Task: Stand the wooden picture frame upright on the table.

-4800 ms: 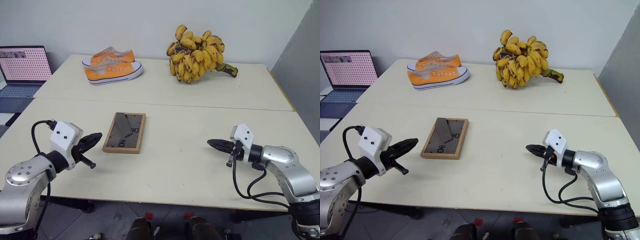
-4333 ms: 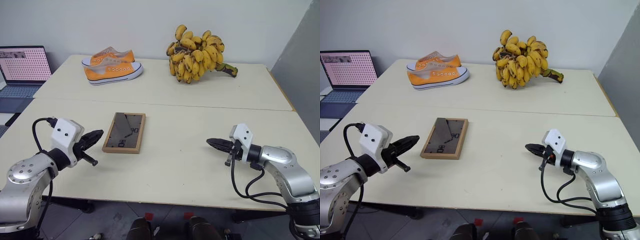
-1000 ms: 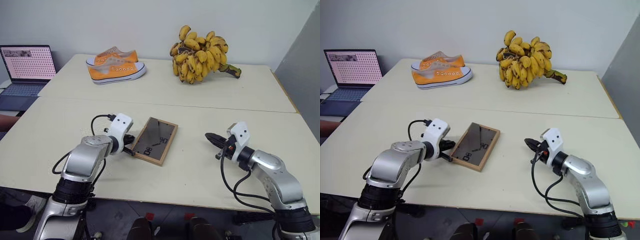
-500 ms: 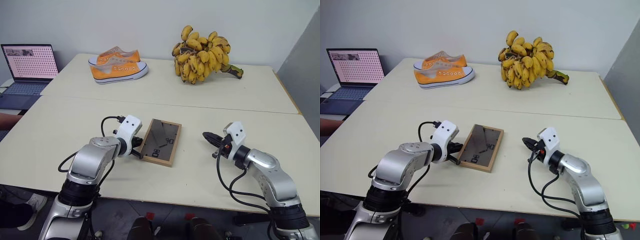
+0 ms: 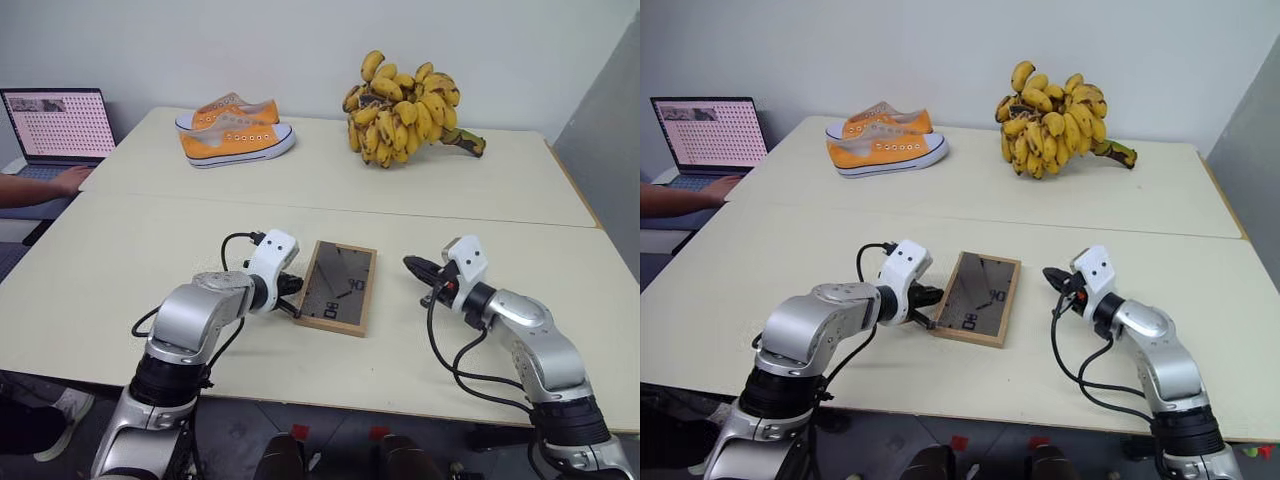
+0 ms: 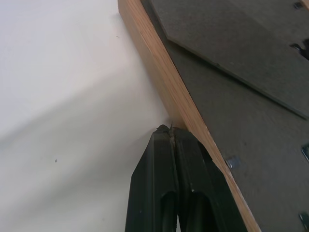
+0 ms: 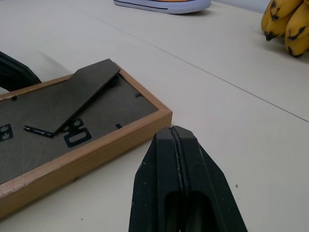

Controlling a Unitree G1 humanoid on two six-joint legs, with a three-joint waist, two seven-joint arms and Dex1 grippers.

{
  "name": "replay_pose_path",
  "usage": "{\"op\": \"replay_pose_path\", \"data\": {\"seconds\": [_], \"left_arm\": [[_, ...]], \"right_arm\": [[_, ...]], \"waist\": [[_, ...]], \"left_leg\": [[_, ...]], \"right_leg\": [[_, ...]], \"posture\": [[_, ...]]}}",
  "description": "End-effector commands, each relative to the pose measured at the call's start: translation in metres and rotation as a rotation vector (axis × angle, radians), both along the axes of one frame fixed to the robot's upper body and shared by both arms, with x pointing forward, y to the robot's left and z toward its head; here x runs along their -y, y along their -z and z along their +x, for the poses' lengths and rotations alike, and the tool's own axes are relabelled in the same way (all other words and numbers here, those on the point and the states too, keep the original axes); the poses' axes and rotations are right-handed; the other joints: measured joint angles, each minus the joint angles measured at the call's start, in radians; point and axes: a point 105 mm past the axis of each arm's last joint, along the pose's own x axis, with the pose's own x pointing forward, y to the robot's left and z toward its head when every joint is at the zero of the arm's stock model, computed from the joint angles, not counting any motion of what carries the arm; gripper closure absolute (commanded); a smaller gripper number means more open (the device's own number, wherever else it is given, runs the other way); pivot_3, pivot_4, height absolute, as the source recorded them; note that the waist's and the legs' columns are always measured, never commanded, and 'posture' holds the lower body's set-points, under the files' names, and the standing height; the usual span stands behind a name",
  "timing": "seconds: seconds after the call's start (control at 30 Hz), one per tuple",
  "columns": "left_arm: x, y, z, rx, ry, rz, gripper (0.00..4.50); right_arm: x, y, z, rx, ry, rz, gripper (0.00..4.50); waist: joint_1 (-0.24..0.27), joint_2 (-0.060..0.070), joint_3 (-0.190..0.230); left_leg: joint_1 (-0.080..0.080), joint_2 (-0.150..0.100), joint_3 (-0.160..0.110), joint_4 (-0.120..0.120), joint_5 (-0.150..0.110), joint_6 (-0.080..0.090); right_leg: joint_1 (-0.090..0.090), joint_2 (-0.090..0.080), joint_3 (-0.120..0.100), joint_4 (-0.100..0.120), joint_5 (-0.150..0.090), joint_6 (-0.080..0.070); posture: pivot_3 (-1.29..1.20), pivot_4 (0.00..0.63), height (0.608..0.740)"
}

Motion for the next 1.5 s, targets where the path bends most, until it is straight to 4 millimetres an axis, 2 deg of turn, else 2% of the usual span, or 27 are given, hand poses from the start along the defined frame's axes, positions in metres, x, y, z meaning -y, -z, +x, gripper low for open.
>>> {"op": "replay_pose_path", "data": {"seconds": [0.03, 0.2, 0.33, 0.5, 0.6, 0.77, 0.97, 1.07, 1.23, 1.5], "left_arm": [[-0.011, -0.015, -0.005, 0.049, 0.092, -0.042, 4.45], [-0.028, -0.019, -0.01, 0.054, 0.207, -0.059, 4.45], [-0.041, -0.016, -0.003, 0.039, 0.194, -0.095, 4.45], [-0.044, -0.006, 0.002, -0.044, 0.113, -0.208, 4.45], [-0.036, -0.002, -0.003, -0.083, 0.118, -0.253, 3.95], [-0.028, -0.011, -0.006, -0.086, 0.146, -0.291, 2.92], [-0.035, -0.019, 0.001, -0.105, 0.119, -0.318, 1.68], [-0.037, -0.019, 0.0, -0.195, 0.109, -0.376, 1.06], [-0.037, -0.008, 0.002, -0.366, 0.074, -0.453, 1.06], [-0.026, 0.01, 0.008, -0.504, 0.048, -0.479, 1.06]], "right_arm": [[-0.005, 0.0, -0.015, -0.02, -0.089, -0.018, 4.5], [-0.008, 0.011, -0.028, -0.087, -0.161, -0.041, 4.5], [-0.012, 0.012, -0.028, -0.108, -0.166, -0.025, 4.5], [-0.023, 0.017, -0.033, -0.125, -0.179, -0.023, 4.5], [-0.025, 0.018, -0.034, -0.128, -0.178, -0.028, 4.5], [-0.02, 0.016, -0.03, -0.124, -0.154, -0.033, 4.5], [-0.018, 0.016, -0.027, -0.112, -0.147, -0.047, 4.5], [-0.014, 0.015, -0.022, -0.08, -0.133, -0.075, 4.5], [-0.012, 0.017, -0.014, -0.051, -0.124, -0.104, 4.5], [-0.018, 0.03, -0.001, -0.019, -0.12, -0.143, 4.5]], "waist": [[0.0, 0.0, 0.0], [0.0, 0.0, 0.0], [-0.001, 0.0, 0.0], [-0.001, 0.0, 0.0], [-0.001, 0.0, 0.0], [-0.001, 0.0, 0.0], [-0.001, 0.0, 0.0], [-0.001, 0.0, 0.0], [-0.004, 0.0, 0.0], [-0.001, 0.0, 0.0]], "left_leg": [[0.0, 0.0, 0.0, 0.0, 0.0, 0.0], [0.0, 0.0, 0.0, 0.0, 0.0, 0.0], [0.0, 0.0, 0.0, 0.0, 0.0, 0.0], [0.0, 0.0, 0.0, 0.0, 0.0, 0.0], [-0.001, 0.0, 0.0, 0.0, 0.0, 0.0], [-0.001, 0.0, 0.0, 0.0, 0.0, 0.0], [-0.001, 0.001, 0.0, 0.0, 0.0, 0.0], [-0.001, 0.001, 0.0, 0.0, 0.0, 0.0], [-0.001, 0.001, 0.0, 0.0, 0.0, 0.0], [0.0, 0.0, 0.0, 0.001, 0.0, 0.0]], "right_leg": [[0.0, 0.0, 0.0, 0.0, 0.0, 0.0], [0.0, 0.0, 0.0, 0.0, 0.0, 0.0], [0.0, 0.0, 0.0, 0.0, 0.0, 0.0], [-0.001, 0.0, 0.0, 0.0, 0.0, 0.0], [-0.001, 0.0, 0.0, 0.0, 0.0, 0.0], [-0.001, 0.0, 0.0, 0.0, 0.0, 0.0], [-0.001, 0.001, 0.0, 0.0, 0.0, 0.0], [-0.001, 0.001, 0.0, 0.0, 0.0, 0.0], [-0.002, 0.001, 0.0, 0.0, 0.0, 0.0], [0.0, 0.001, -0.001, 0.001, 0.0, 0.0]], "posture": [[0.0, 0.15, 0.74], [0.0, 0.15, 0.74], [0.0, 0.15, 0.74], [0.0, 0.15, 0.74], [0.0, 0.15, 0.74], [0.0, 0.15, 0.74], [0.0, 0.15, 0.74], [0.0, 0.15, 0.74], [0.0, 0.15, 0.74], [0.0, 0.15, 0.74]]}}
